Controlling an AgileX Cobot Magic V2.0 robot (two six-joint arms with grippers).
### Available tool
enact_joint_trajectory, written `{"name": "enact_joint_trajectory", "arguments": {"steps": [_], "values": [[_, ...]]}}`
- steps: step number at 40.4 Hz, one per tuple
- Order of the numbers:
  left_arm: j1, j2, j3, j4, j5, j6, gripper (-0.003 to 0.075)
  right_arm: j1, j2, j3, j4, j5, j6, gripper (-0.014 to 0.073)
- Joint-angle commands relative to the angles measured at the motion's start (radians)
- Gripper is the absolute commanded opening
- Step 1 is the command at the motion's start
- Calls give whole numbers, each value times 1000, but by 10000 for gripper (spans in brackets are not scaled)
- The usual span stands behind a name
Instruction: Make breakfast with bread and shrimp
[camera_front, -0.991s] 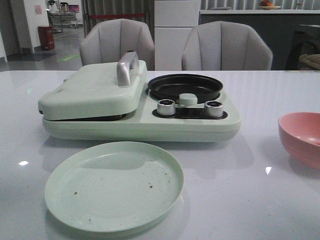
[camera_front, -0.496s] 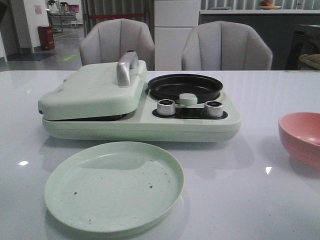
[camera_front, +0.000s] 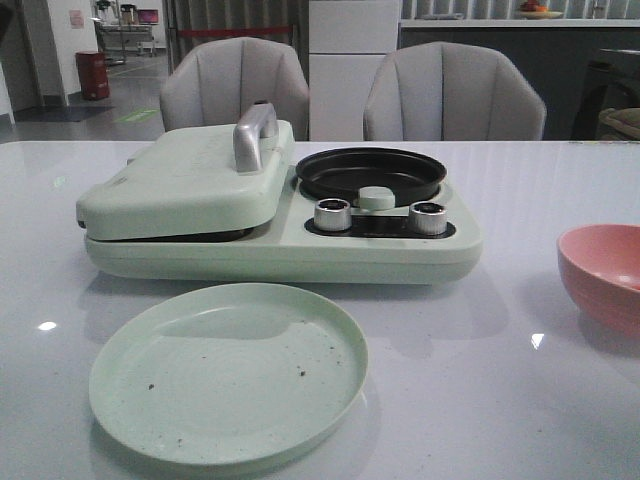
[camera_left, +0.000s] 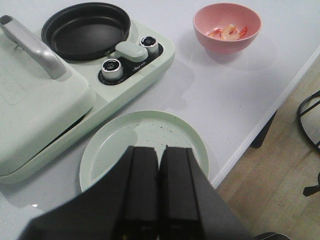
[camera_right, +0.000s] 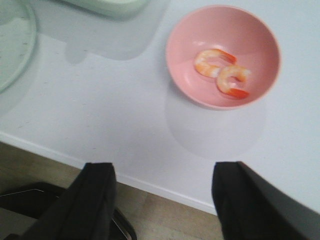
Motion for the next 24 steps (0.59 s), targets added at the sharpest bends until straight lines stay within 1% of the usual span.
{"name": "enact_joint_trajectory", "arguments": {"steps": [1, 10, 14, 16, 20, 24], "values": [[1, -7, -28, -21, -66, -10, 101, -69, 94, -86, -49, -26, 18, 493], [1, -7, -28, -21, -66, -10, 101, -253, 324, -218, -41, 2, 18, 476], [1, -7, -28, -21, -66, -10, 101, -338, 430, -284, -5, 41, 15, 476], [1, -7, -28, -21, -66, -10, 101, -377, 482, -315, 31, 58, -9, 476], [1, -7, -28, -21, -66, -10, 101, -436, 583, -368, 132, 58, -110, 476], [1, -7, -28, -21, -66, -10, 101, -471, 667, -420, 170, 57, -179, 476]]}}
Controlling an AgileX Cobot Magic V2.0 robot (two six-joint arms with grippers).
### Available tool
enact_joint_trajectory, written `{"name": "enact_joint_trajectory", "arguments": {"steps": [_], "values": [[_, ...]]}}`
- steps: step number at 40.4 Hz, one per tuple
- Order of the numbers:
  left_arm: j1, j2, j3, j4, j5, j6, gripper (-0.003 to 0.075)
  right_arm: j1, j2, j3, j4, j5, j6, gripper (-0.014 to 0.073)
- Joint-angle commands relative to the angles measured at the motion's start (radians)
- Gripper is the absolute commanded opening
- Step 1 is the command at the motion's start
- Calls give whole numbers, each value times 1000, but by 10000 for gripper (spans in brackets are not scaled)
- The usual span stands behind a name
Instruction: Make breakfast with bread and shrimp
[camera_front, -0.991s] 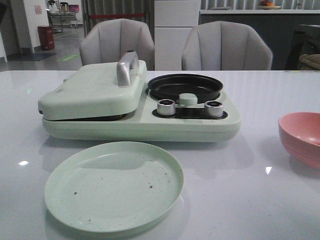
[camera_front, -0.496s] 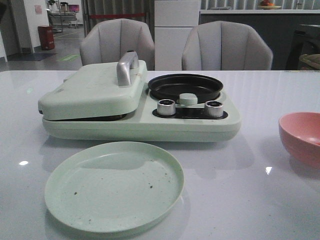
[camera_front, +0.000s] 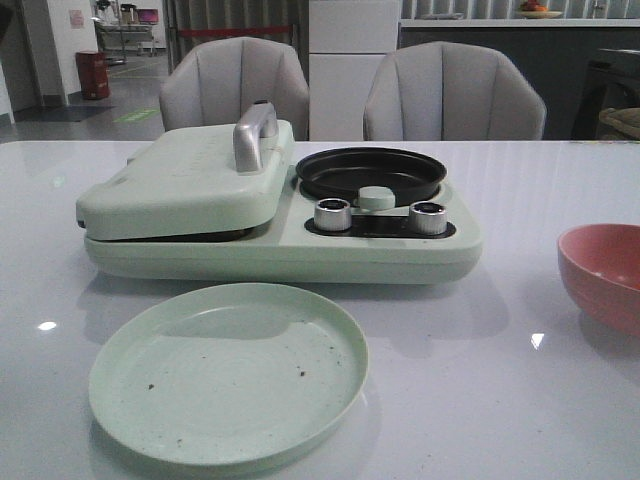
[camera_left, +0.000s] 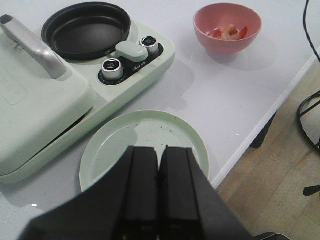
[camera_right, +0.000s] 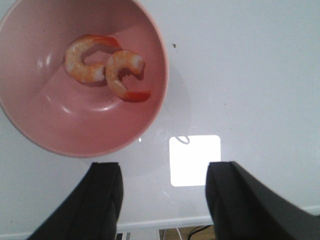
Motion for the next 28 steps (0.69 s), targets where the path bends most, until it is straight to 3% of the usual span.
{"name": "enact_joint_trajectory", "arguments": {"steps": [1, 8, 20, 28], "values": [[1, -7, -28, -21, -66, -8, 101, -29, 58, -80, 40, -20, -88, 476], [1, -7, -28, -21, -66, -8, 101, -26, 177, -149, 40, -39, -134, 476], [1, -7, -28, -21, -66, -8, 101, -24, 291, -167, 40, -195, -138, 473], [1, -7, -28, -21, -66, -8, 101, -23, 335, -167, 45, -243, -138, 388]]}}
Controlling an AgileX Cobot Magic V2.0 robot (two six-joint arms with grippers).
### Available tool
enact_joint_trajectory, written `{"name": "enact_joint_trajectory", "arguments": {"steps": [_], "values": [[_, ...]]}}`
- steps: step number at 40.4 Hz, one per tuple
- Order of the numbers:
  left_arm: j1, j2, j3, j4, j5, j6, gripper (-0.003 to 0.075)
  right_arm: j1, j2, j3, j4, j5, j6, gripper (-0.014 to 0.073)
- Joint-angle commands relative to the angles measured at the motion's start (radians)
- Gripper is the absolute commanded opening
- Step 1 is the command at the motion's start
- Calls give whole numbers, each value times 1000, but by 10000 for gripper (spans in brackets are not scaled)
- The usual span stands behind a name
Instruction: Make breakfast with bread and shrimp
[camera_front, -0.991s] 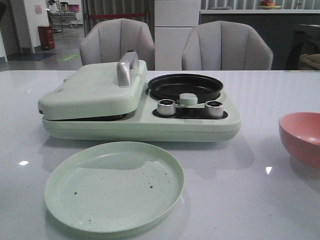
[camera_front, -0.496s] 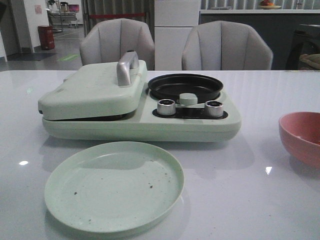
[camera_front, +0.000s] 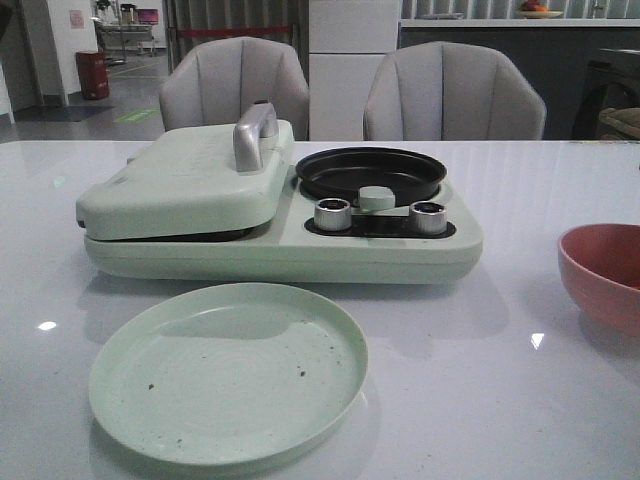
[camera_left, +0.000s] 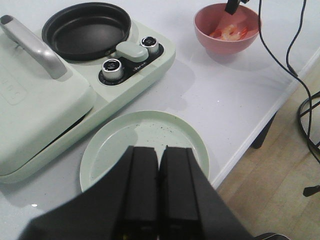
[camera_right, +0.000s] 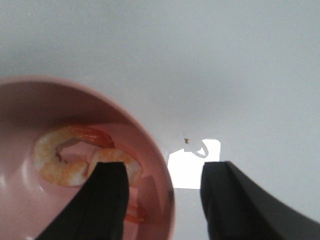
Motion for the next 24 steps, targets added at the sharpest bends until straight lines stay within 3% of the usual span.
{"name": "enact_joint_trajectory", "arguments": {"steps": [1, 16, 24], "values": [[1, -4, -28, -21, -66, -8, 101, -2, -22, -31, 6, -48, -13, 373], [1, -4, -28, -21, -66, -8, 101, -2, 22, -31, 6, -56, -13, 330], [1, -4, -28, -21, -66, -8, 101, -2, 23, -31, 6, -56, -13, 92]]}}
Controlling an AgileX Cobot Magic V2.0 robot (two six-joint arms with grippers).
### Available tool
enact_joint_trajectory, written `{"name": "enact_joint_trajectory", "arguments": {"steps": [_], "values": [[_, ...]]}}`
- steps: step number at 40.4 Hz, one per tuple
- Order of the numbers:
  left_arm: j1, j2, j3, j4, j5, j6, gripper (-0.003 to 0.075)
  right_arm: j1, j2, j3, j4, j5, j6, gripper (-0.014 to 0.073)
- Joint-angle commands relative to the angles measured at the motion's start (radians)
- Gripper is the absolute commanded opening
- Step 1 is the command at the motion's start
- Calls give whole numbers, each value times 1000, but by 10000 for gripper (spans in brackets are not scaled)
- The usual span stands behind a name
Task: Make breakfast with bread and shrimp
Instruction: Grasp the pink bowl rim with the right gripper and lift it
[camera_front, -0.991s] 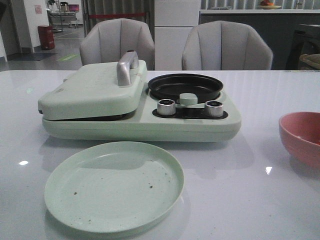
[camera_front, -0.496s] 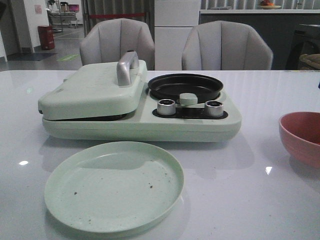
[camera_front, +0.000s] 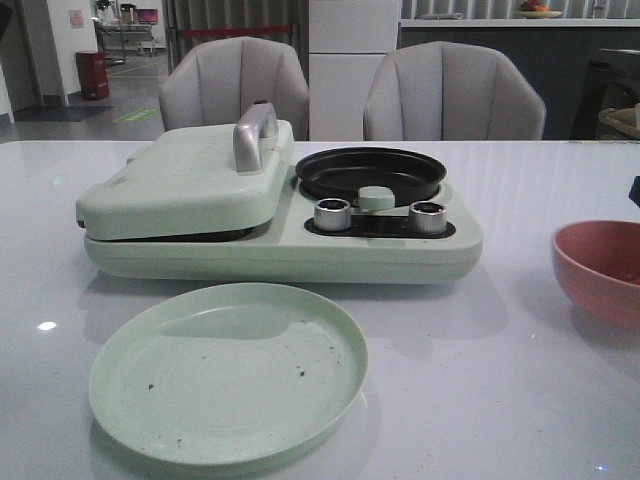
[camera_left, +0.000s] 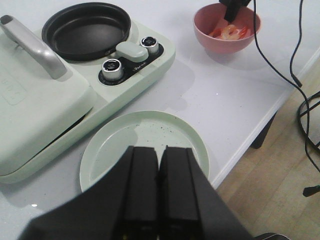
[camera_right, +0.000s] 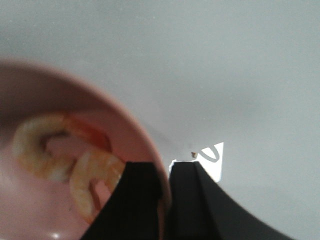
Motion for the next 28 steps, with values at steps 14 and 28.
{"name": "enact_joint_trajectory", "arguments": {"steps": [14, 28], "values": [[1, -4, -28, -21, -66, -8, 101, 32, -102, -48, -6, -29, -11, 34], [1, -4, -28, -21, -66, -8, 101, 348, -190, -316, -364, 96, 45, 43]]}}
